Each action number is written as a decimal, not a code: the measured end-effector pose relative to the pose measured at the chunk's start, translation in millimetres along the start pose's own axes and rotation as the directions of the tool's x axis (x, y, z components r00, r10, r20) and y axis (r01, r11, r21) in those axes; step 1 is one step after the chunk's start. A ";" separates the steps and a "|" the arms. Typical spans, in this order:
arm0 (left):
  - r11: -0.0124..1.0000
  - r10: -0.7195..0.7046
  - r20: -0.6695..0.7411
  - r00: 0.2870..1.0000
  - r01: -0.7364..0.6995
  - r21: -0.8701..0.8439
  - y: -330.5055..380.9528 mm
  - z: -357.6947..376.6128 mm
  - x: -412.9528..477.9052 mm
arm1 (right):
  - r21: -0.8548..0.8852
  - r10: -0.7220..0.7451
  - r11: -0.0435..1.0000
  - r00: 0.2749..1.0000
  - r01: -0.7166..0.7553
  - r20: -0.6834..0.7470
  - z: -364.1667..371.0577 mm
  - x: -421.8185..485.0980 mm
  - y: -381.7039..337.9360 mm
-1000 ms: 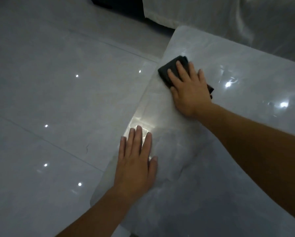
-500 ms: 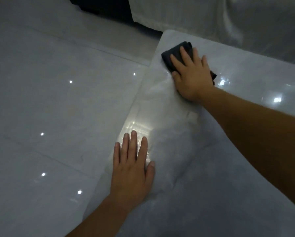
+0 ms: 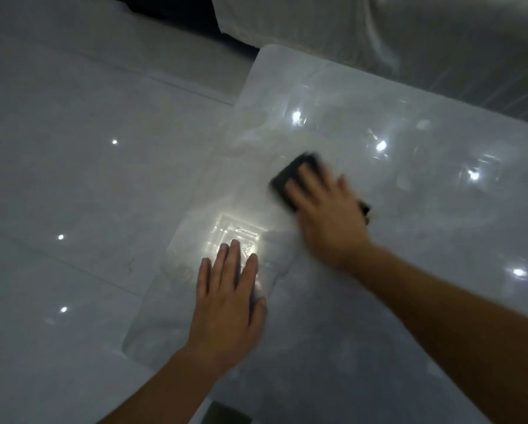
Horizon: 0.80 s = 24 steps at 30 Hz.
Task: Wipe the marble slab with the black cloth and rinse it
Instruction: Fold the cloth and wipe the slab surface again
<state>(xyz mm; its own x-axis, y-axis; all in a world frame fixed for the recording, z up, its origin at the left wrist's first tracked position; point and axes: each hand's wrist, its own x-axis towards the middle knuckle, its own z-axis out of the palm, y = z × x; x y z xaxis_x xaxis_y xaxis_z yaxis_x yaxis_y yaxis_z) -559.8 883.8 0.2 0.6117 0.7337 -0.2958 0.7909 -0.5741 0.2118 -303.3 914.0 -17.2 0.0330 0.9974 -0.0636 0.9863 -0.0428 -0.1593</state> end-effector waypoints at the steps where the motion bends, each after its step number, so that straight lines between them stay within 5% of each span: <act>1: 1.000 -0.024 0.003 1.000 0.024 -0.004 3.7 -0.3 -3.6 | -0.009 -0.164 0.986 0.986 0.165 0.019 7.1 -33.3 -15.9; 4: 0.998 -0.060 0.020 0.998 0.061 -0.032 6.0 -0.8 -10.6 | 0.039 -0.441 0.897 0.886 0.440 0.145 4.5 -96.4 -12.4; 6: 0.996 -0.061 0.025 0.998 0.062 -0.063 5.4 -1.9 -11.0 | -0.003 -0.418 0.906 0.894 0.424 0.159 0.1 -80.9 23.3; 8: 0.994 -0.065 0.029 0.997 0.068 -0.082 6.9 -3.3 -10.2 | -0.022 -0.131 0.991 0.990 0.132 0.046 -9.2 -42.4 62.1; 10: 0.995 -0.067 0.032 0.997 0.069 -0.073 6.6 -1.8 -10.5 | 0.026 0.181 0.983 0.983 -0.182 0.016 -19.0 -9.5 83.6; 12: 0.995 -0.065 0.047 0.997 0.068 -0.074 5.3 -0.3 -11.5 | 0.060 0.314 0.947 0.949 -0.315 0.027 -16.6 -4.9 68.0; 14: 0.994 -0.062 0.055 0.997 0.067 -0.083 3.8 0.6 -11.6 | 0.036 0.227 0.973 0.974 -0.227 0.009 -6.0 -31.5 29.9; 16: 0.993 -0.065 0.055 0.996 0.070 -0.100 4.2 0.3 -11.4 | 0.022 -0.012 1.000 1.000 0.012 0.004 6.2 -85.6 -12.7; 20: 0.989 -0.069 0.050 0.996 0.074 -0.124 3.1 2.6 -10.7 | 0.025 -0.355 0.935 0.927 0.354 0.121 9.3 -154.9 -17.2; 22: 0.983 -0.056 0.055 0.997 0.065 -0.169 2.3 1.8 -11.3 | -0.012 -0.243 0.970 0.967 0.244 0.071 8.1 -140.0 11.3; 24: 0.970 -0.012 0.058 0.998 0.026 -0.243 -2.0 -1.4 -14.0 | -0.002 0.086 0.996 0.996 -0.086 0.013 2.3 -115.5 33.6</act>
<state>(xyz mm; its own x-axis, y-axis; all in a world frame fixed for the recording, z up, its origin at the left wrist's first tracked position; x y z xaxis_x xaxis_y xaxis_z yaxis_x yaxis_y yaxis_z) -569.9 875.1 5.2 0.6001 0.7183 -0.3521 0.7864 -0.4491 0.4241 -274.3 797.2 -17.5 0.1158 0.9892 -0.0898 0.9802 -0.1285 -0.1509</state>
